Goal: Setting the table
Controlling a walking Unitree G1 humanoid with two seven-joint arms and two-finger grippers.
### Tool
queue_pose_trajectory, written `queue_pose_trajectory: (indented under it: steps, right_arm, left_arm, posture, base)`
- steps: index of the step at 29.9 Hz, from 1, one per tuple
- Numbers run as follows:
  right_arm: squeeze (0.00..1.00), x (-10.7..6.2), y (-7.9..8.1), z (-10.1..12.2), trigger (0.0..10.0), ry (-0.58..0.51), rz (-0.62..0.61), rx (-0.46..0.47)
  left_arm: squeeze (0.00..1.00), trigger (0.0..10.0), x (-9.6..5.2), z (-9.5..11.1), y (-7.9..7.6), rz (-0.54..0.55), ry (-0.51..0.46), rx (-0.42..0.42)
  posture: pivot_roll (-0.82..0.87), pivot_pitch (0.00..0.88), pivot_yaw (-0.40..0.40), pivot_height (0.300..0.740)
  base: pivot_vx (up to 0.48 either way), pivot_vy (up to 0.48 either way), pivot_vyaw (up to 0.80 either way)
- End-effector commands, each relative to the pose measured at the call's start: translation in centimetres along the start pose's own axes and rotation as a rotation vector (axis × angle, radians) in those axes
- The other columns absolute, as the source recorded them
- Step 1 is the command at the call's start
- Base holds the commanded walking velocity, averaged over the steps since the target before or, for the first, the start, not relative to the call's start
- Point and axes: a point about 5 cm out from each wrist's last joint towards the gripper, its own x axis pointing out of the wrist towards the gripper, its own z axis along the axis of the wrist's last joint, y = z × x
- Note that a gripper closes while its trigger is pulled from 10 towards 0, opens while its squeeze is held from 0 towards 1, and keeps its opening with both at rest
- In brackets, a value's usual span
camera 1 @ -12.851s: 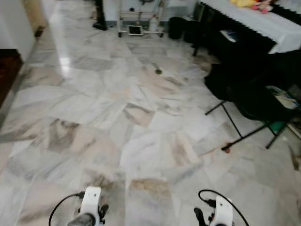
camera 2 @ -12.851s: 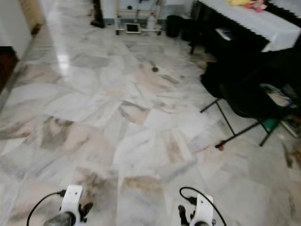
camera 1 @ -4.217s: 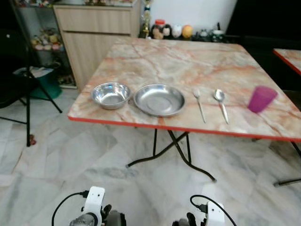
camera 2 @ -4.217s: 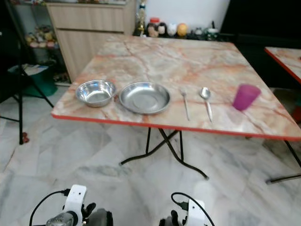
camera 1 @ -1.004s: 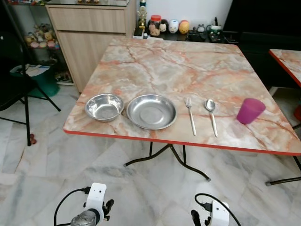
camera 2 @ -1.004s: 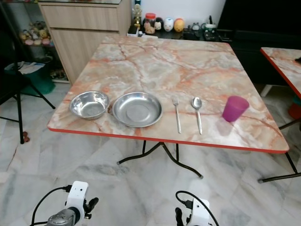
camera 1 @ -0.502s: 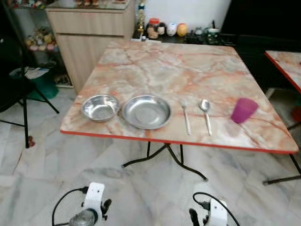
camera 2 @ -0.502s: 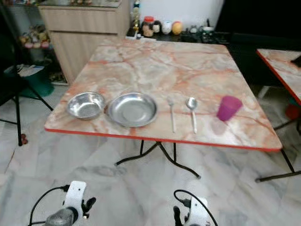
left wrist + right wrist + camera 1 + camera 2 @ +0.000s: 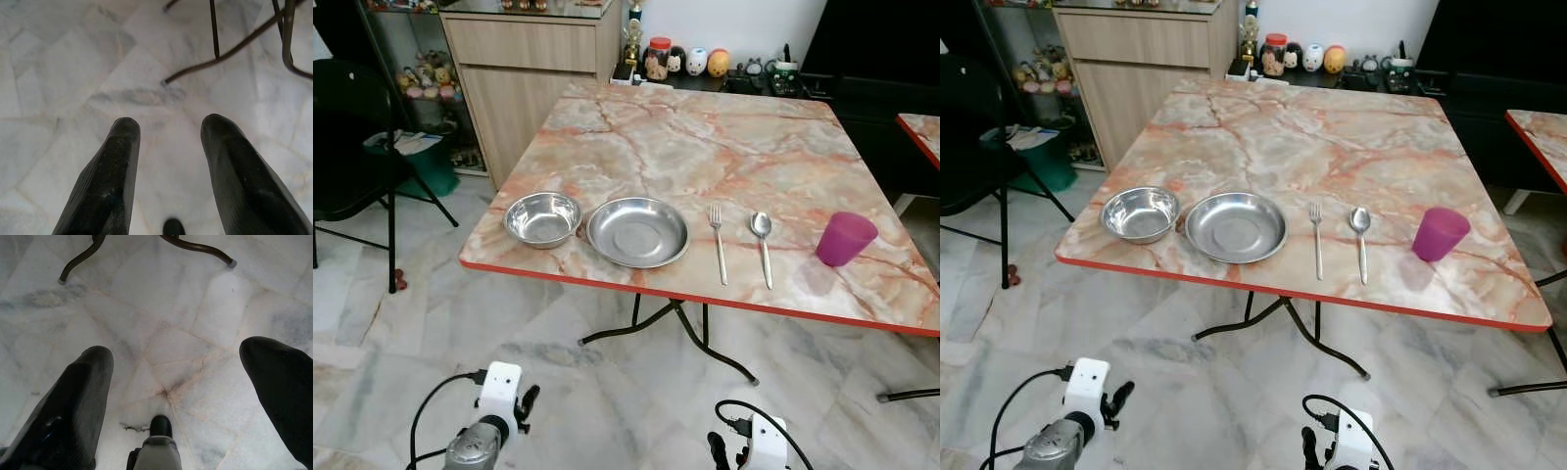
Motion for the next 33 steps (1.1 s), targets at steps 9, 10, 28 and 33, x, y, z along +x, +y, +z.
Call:
queue_pose_trajectory:
  steps: [9,10,28,33]
  right_arm:
    - [0.0,0.3,-2.3,2.6,10.0,-0.092,-0.022,-0.006]
    - [0.0,0.3,-2.3,2.6,10.0,-0.09,-0.022,-0.005]
    - [0.0,0.1,-2.0,1.4,10.0,-0.033,-0.025,-0.003]
    - [0.0,0.1,-2.1,1.2,10.0,-0.029,-0.025,0.001]
  left_arm:
    - [0.0,10.0,-1.5,6.3,0.9,0.0,-0.447,0.038]
    - [0.0,10.0,-1.8,6.8,0.8,0.001,-0.477,0.04]
    - [0.0,10.0,-3.4,13.7,-2.3,-0.082,-0.72,0.064]
    - [0.0,10.0,-3.3,13.7,-2.7,-0.095,-0.714,0.055]
  posture:
    - [0.08,0.0,-0.058,0.74]
    - [0.08,0.0,-0.058,0.74]
    - [0.07,0.0,-0.046,0.74]
    - [0.07,0.0,-0.047,0.74]
  base:
    - [0.0,0.0,0.0]
    - [0.0,0.0,0.0]
    - [0.0,-0.029,0.0]
    - [0.0,-0.335,-0.09]
